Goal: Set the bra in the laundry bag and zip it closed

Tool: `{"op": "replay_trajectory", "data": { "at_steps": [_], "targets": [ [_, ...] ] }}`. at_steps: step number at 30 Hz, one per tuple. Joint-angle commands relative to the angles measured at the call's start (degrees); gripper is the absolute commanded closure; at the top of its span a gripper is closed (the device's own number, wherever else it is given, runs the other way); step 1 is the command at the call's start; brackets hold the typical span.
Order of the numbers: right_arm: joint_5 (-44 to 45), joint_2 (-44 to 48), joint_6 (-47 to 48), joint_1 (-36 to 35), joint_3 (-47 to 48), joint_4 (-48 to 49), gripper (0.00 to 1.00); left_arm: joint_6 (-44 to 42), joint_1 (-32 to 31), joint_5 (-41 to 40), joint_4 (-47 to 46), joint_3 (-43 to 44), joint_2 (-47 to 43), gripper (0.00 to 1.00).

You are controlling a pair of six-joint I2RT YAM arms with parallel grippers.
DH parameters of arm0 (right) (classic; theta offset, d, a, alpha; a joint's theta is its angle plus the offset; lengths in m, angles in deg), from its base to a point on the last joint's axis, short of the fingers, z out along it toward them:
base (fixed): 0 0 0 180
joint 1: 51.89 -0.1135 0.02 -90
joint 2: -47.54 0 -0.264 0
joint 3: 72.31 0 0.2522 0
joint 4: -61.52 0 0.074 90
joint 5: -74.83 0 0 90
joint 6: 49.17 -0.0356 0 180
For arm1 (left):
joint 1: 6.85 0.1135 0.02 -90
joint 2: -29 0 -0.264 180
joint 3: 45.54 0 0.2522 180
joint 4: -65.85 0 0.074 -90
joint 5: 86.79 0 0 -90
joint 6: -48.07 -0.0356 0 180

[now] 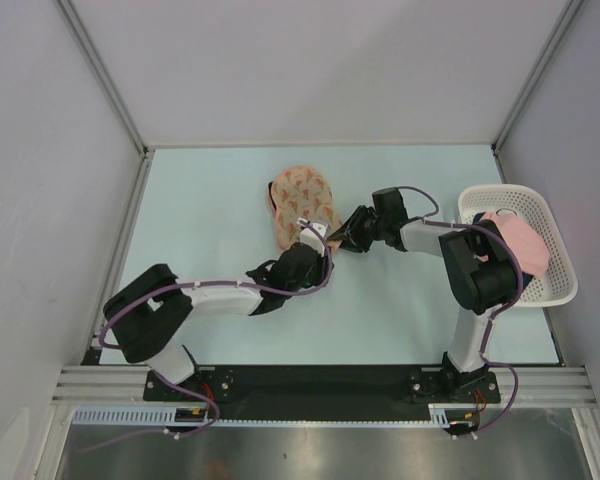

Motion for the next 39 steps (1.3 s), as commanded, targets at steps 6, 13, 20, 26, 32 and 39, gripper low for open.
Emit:
{"op": "replay_trajectory", "data": {
  "at_steps": [6,13,20,26,32,39],
  "targets": [
    [-0.11,4.16,-7.5,-1.44,0.48,1.2,0.74,2.25,-2.14,-13.26,9.71,7.63,3.43,0.7],
    [0.15,4.16,-10.14,-1.97,-0.14,1.81,0.75,4.37,-2.41,-18.1,15.42,12.11,6.33,0.71],
    [0.16,4.17,-10.67,-2.06,-0.05,1.9,0.75,4.72,-2.49,-21.1,20.26,15.11,7.04,0.63],
    [0.07,4.08,-10.84,-1.97,-0.31,2.34,0.75,6.39,-2.49,-20.66,24.31,15.29,5.54,0.55],
    [-0.37,3.99,-11.37,-2.23,-0.75,2.95,0.75,5.34,-2.41,-20.3,25.71,17.74,7.56,0.57],
    [-0.46,4.43,-11.37,-2.15,-0.58,2.6,0.75,3.85,-1.36,-22.33,26.51,20.64,9.23,0.65]
  ]
}}
